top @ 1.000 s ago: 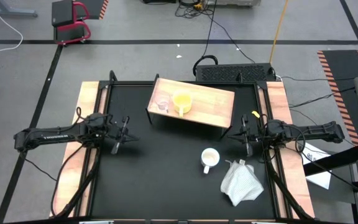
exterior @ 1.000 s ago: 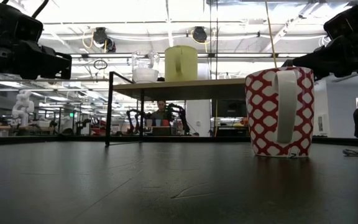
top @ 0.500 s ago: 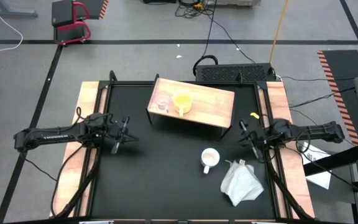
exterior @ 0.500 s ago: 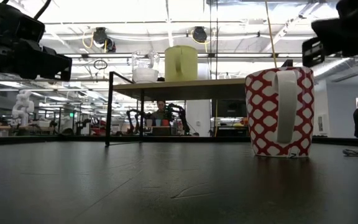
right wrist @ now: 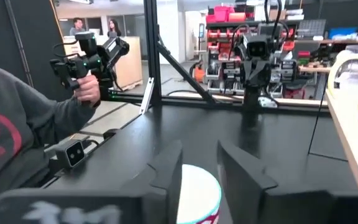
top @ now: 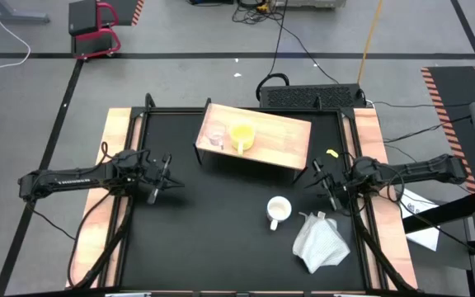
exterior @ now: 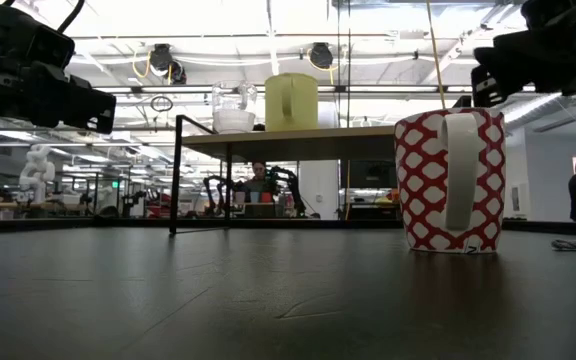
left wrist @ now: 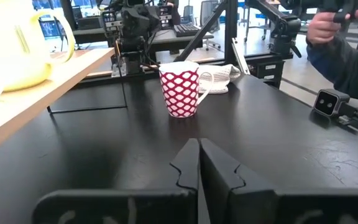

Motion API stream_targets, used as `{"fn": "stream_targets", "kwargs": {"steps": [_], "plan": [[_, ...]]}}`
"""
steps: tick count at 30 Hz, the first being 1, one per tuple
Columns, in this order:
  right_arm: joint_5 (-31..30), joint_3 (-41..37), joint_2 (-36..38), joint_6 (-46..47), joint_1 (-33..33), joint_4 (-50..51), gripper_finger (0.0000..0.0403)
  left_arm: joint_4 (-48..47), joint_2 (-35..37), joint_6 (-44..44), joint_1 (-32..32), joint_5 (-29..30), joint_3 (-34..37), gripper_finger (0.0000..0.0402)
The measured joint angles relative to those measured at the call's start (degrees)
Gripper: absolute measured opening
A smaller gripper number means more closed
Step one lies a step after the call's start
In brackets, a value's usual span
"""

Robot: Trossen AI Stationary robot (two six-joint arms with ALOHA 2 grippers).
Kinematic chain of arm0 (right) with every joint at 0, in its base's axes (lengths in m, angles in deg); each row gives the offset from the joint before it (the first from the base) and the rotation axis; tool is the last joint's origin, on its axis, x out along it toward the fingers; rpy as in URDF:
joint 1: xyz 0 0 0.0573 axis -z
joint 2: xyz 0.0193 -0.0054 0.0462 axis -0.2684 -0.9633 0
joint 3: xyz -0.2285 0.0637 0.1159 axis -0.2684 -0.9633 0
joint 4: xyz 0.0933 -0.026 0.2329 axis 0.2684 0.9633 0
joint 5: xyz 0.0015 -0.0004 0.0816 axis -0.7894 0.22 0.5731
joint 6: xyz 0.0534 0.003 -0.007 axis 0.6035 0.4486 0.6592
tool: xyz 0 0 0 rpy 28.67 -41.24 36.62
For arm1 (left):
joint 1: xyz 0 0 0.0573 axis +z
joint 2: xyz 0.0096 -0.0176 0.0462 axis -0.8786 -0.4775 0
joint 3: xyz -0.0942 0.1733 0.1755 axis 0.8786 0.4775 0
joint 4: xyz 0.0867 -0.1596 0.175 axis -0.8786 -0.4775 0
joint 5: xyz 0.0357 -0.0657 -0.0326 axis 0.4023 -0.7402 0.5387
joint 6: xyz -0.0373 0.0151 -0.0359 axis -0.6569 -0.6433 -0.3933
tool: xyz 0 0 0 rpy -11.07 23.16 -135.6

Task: Stack small to large cups/mugs on shelf
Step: Put the red mug on the shelf

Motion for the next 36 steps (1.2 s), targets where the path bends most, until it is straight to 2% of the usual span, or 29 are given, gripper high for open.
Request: {"fn": "stream_targets", "kwargs": {"steps": [7, 16, 20, 26, 31, 36], "plan": [[-0.1, 5.2, -9.0, 1.3, 0.0, 1.1, 0.0155, 0.0, 0.0, 0.0, 0.0, 0.0, 0.0, 0.0027], [-0.1, 15.4, -19.7, 1.2, 0.0, 9.1, 0.018, -0.4, 0.0, 0.0, 0.0, 0.0, 0.0, 0.0005], [-0.1, 17.6, -20.6, 1.0, -0.4, 9.6, 0.0183, -0.4, 0.0, 0.0, 0.0, 0.0, 0.0, 0.0004], [-0.2, 18.0, -18.6, 0.0, -2.3, 10.4, 0.0183, -0.5, 0.0, -0.5, 0.0, 0.0, 0.0, 0.0027], [-4.5, 18.0, -18.0, 0.5, -3.7, 10.8, 0.0183, -0.4, 0.0, -1.4, 0.0, 0.0, 0.0, 0.0031], [-5.2, 20.5, -19.4, 0.7, -5.2, 13.3, 0.0183, -0.4, 0.0, -1.4, 0.0, 0.0, 0.0, 0.0032]]}}
